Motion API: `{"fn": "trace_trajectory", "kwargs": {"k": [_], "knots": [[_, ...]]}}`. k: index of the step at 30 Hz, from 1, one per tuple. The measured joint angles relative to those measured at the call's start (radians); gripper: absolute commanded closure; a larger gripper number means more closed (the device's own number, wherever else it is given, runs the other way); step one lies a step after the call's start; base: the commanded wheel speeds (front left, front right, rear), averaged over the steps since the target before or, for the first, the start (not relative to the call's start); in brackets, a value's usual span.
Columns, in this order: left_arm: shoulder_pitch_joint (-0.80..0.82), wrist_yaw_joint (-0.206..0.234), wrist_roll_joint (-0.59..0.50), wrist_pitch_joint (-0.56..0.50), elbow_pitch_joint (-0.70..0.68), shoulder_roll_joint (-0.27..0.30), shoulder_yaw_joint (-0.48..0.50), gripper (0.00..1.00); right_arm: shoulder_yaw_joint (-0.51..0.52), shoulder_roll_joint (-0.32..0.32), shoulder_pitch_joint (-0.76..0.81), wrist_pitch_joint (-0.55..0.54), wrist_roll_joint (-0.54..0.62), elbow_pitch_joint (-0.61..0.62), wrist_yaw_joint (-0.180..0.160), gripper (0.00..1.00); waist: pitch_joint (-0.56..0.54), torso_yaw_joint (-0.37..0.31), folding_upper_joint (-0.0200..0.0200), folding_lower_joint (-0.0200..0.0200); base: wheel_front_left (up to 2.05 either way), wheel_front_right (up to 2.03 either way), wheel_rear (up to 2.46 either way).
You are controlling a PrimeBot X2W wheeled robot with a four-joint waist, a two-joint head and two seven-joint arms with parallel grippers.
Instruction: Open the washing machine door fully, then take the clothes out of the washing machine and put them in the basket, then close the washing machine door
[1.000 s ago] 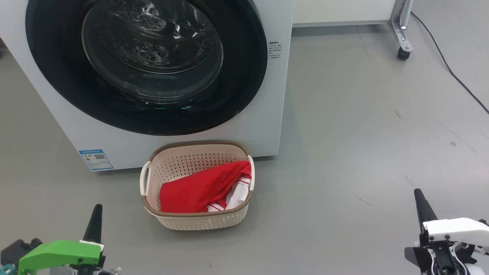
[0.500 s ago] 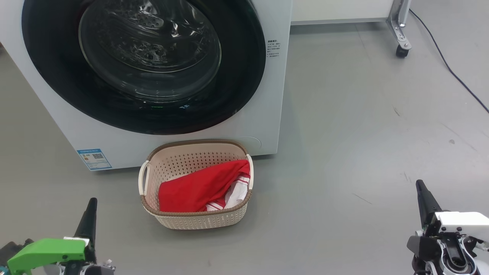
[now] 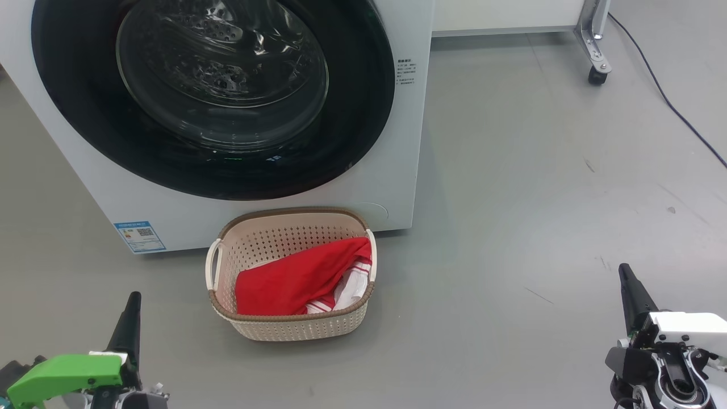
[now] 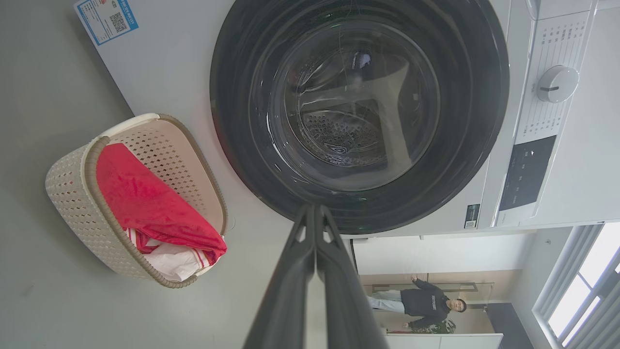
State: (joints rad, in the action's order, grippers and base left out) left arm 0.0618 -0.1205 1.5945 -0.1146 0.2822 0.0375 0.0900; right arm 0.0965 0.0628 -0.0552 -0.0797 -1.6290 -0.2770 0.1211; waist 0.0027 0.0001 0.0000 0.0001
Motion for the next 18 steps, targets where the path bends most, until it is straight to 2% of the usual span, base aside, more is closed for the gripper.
{"fn": "trace_trajectory", "kwargs": {"k": [18], "knots": [[0.0, 0.0, 0.0, 0.0, -0.002, 0.0, 0.0, 1.0, 0.001, 0.0, 0.0, 0.0, 0.0, -0.003, 0.0, 1.0, 0.0, 0.0, 0.0, 0.0, 0.0, 0.0, 0.0]]}}
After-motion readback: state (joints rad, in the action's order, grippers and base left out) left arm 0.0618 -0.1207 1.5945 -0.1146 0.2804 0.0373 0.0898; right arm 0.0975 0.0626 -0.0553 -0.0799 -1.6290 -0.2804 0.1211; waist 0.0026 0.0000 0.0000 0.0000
